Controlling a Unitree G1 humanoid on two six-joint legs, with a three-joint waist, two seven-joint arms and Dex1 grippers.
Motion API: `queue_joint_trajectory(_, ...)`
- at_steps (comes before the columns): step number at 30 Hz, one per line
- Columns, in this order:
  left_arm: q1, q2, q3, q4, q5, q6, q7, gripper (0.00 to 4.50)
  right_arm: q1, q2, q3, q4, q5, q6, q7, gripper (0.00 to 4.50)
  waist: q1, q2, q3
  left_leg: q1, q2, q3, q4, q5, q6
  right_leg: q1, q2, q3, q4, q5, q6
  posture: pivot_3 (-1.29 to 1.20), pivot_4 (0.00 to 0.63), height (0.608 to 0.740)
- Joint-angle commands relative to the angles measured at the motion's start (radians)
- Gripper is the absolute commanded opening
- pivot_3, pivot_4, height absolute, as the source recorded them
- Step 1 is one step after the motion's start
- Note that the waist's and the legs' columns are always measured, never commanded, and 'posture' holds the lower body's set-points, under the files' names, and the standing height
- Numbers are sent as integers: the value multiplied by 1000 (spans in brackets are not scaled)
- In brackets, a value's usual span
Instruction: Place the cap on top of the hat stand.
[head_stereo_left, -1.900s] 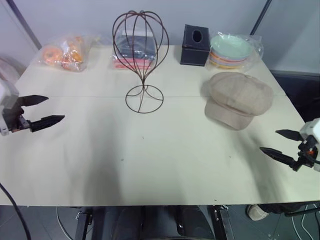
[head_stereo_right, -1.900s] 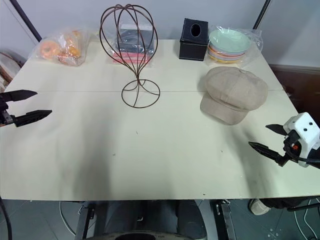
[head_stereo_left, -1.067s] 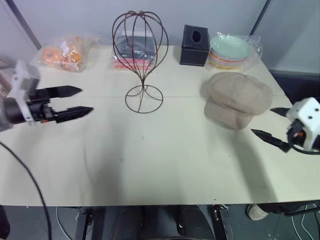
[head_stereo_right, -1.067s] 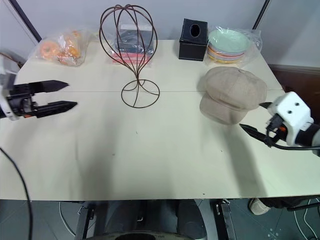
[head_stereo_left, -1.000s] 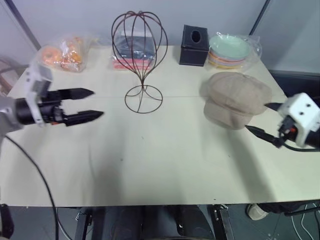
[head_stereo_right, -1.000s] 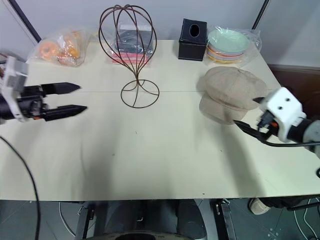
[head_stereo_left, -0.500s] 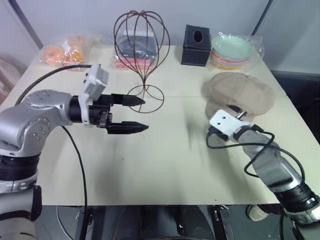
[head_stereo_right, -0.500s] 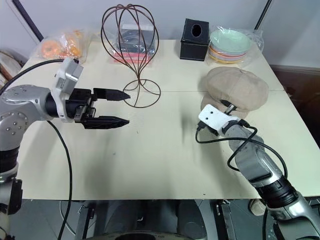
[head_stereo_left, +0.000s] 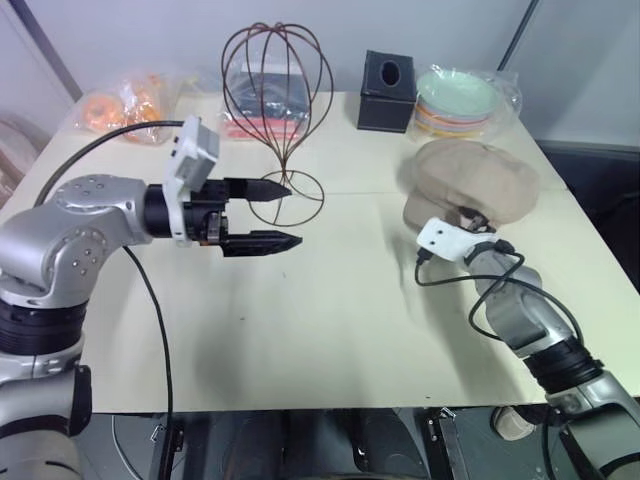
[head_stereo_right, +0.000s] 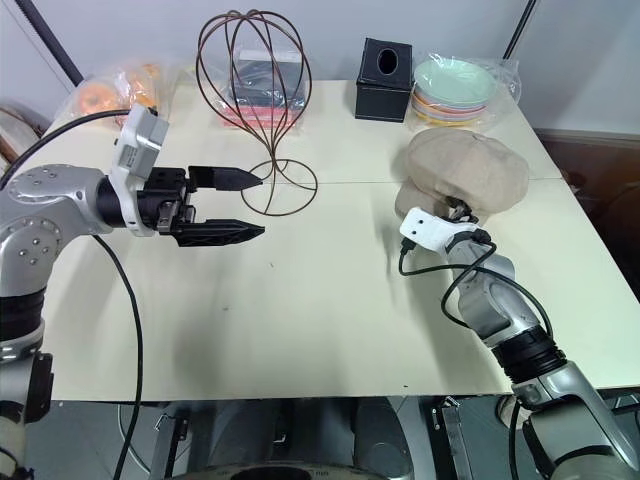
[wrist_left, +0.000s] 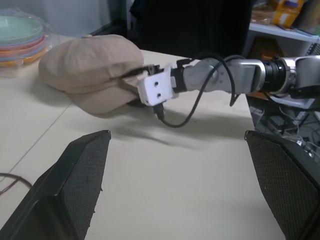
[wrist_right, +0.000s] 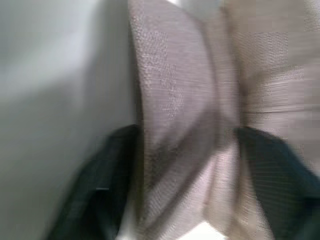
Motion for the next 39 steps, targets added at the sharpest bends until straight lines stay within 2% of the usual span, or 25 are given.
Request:
queue_joint_trajectory(1, -27, 6, 42, -12, -17, -6, 10, 4500, 9, 3, -32, -6, -19, -19, 6, 923, 0, 0, 0, 0, 0, 0, 0, 0, 0, 0, 0, 0, 0, 0, 0, 0, 150, 740)
queue_joint_trajectory(3, -28, 7, 50, -11, -24, -1, 13, 4500, 13, 9, -39, -5, -27, -19, 9, 30, 0, 0, 0, 0, 0, 0, 0, 0, 0, 0, 0, 0, 0, 0, 0, 0, 150, 740)
queue_joint_trajectory(10, -10, 9, 122, -33, -62, 17, 69, 4500, -18, 33, -115, -23, 16, -18, 68, 30, 0, -1, 0, 1, 0, -1, 0, 0, 0, 1, 0, 0, 0, 0, 0, 0, 150, 740)
queue_joint_trajectory(14, 26, -3, 273, -94, -145, 57, 229, 4500, -210, 23, -196, -123, 69, -79, 114, 30, -17, 1, 1, 0, 1, -2, 0, 0, 0, -2, 0, 1, 1, 0, 0, 0, 150, 740)
queue_joint_trajectory(16, 55, 4, 335, -130, -178, 71, 290, 4500, -334, 33, -201, -112, 83, -112, 124, 30, -27, 1, 2, 0, 1, -3, -1, 0, 0, -3, 0, 1, 2, 0, 0, 0, 150, 740)
queue_joint_trajectory(21, 139, 38, 540, -158, -297, 110, 440, 4500, -659, 144, -199, 10, 157, -255, 108, 30, -36, 2, 2, -1, 3, -3, -4, 1, -1, -7, 3, 1, 3, 0, 0, 0, 150, 740)
queue_joint_trajectory(24, 174, 76, 654, -125, -343, 123, 503, 4500, -754, 221, -188, 72, 207, -326, 130, 30, -31, 0, 1, -1, 3, -3, -5, 2, -3, -6, 2, 1, 3, 0, 0, 0, 150, 740)
queue_joint_trajectory(28, 226, 130, 734, -98, -346, 112, 532, 4500, -757, 276, -143, 90, 227, -412, 182, 30, -19, -1, 0, -1, 2, -3, -3, 2, -4, -4, -1, 1, 3, 0, 0, 0, 150, 740)
queue_joint_trajectory(32, 278, 158, 760, -115, -352, 103, 535, 4500, -650, 294, -96, 6, 232, -450, 234, 30, -9, -1, 0, -1, 1, -4, -3, 2, -4, -3, -2, 0, 2, 0, 0, 0, 150, 740)
queue_joint_trajectory(39, 311, 173, 739, -116, -351, 76, 527, 4500, -508, 278, 44, -13, 49, -659, 193, 30, -21, -1, 0, -1, 1, -3, -4, 3, -6, -5, 1, 0, 4, 0, -1, 0, 150, 740)
